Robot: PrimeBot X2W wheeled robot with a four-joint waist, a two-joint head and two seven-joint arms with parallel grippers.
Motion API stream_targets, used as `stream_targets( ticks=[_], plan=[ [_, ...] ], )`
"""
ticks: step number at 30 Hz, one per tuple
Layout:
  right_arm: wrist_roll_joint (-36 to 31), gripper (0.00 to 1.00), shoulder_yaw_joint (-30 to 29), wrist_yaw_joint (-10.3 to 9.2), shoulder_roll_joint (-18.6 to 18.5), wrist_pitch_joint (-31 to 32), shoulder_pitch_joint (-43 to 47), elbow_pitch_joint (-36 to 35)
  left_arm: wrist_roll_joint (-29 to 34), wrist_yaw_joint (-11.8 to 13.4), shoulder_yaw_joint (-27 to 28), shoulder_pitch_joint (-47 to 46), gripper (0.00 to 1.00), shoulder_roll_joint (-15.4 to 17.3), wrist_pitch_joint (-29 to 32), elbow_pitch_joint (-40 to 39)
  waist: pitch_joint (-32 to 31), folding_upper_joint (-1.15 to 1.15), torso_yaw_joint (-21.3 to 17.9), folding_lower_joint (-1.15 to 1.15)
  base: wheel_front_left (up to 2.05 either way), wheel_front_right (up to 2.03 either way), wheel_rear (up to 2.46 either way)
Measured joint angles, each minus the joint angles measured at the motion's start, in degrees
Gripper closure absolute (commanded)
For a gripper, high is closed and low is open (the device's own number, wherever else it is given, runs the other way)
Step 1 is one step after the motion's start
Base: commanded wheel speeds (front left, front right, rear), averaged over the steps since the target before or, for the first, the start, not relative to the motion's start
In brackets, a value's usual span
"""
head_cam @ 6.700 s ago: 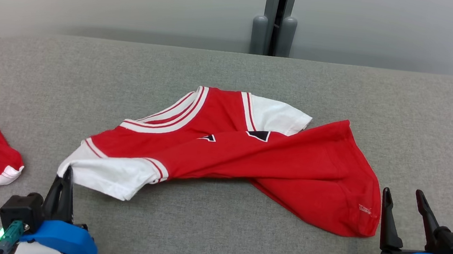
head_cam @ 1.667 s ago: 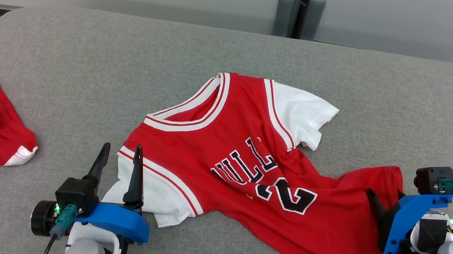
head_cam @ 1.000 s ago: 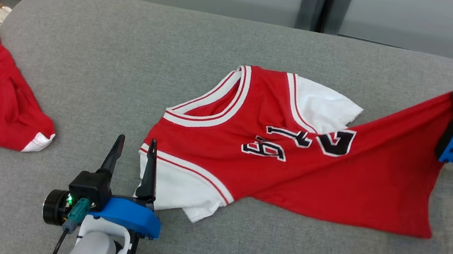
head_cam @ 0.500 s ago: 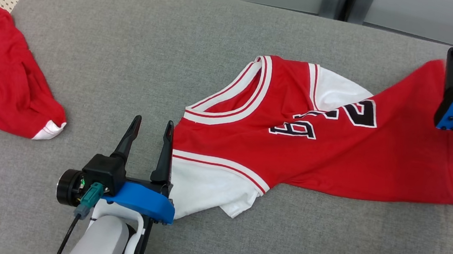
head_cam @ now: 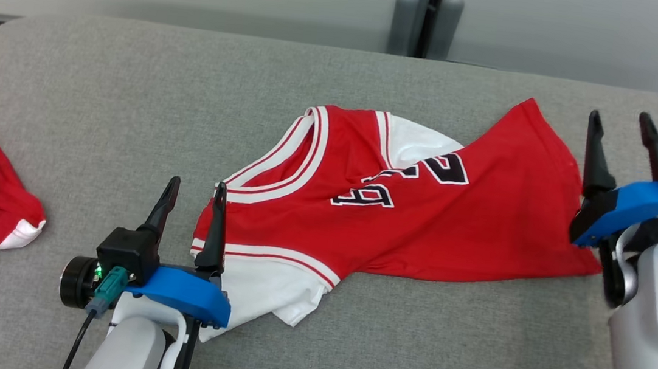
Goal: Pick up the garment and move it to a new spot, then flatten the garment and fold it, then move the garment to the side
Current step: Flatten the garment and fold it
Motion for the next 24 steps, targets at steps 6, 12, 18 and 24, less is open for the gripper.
stream_targets(
  ticks=[6, 12, 18, 24],
  plan=[
    [2.3, 0.0, 1.45, 0.0, 3.57, -2.18, 10.42, -7.34, -0.37, -0.13, 0.73, 3.13, 0.0, 0.05, 0.0, 1.07, -3.55, 0.0, -2.22, 0.0, 0.0, 0.0, 0.0],
    [2.77, 0.0, 1.23, 0.0, 5.83, -2.99, 21.92, -15.85, -0.83, -0.08, 2.11, 7.9, 0.0, -0.2, 0.0, 0.99, -6.79, 0.0, -3.05, -0.01, 0.0, 0.0, 0.0],
    [7.02, 0.0, 2.49, 0.0, 6.11, -3.16, 30.18, -21.92, -0.8, 0.11, 2.55, 11.48, 0.0, -0.56, 0.0, -0.1, -8.84, 0.0, -3.14, -0.01, 0.0, 0.0, 0.0],
    [8.45, 0.0, 4.77, 0.0, 6.15, -3.25, 33.19, -24.28, -0.8, 0.36, 2.66, 12.89, 0.0, -1.01, 0.0, -1.11, -9.66, 0.0, -3.32, -0.02, 0.0, 0.0, 0.0]
  ],
)
